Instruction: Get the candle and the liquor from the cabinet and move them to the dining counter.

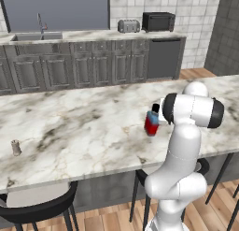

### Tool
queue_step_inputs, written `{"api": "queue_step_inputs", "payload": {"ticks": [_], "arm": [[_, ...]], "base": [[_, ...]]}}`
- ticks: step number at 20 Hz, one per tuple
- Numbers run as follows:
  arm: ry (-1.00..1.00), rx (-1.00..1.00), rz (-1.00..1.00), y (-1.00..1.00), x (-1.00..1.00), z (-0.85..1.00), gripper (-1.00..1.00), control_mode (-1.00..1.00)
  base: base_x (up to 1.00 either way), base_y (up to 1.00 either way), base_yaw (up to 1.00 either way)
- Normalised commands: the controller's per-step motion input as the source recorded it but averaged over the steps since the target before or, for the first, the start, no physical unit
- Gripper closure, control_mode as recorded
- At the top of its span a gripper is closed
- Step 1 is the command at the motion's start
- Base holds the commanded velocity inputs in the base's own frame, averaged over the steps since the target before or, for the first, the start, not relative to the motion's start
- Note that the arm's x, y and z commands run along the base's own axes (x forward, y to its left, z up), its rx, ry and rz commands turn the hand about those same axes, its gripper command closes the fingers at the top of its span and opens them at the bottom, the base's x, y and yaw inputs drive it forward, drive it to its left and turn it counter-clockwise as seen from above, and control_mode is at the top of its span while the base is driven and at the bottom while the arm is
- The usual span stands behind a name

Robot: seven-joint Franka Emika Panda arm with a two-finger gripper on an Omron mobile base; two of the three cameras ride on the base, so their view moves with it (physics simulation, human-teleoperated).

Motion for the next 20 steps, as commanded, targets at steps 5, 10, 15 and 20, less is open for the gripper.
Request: {"api": "queue_step_inputs", "payload": {"ticks": [5,10,15,20], "arm": [[-0.06,0.0,0.0,0.0,0.0,0.0,1.0,-1.0],[-0.02,-0.01,0.0,0.06,0.0,0.0,1.0,-1.0],[0.0,0.0,0.0,0.04,0.0,0.0,1.0,-1.0],[0.0,0.0,0.0,0.0,0.0,0.0,1.0,-1.0]], "base": [[0.0,0.0,0.0],[0.0,0.0,0.0],[0.0,0.0,0.0],[0.0,0.0,0.0]]}}
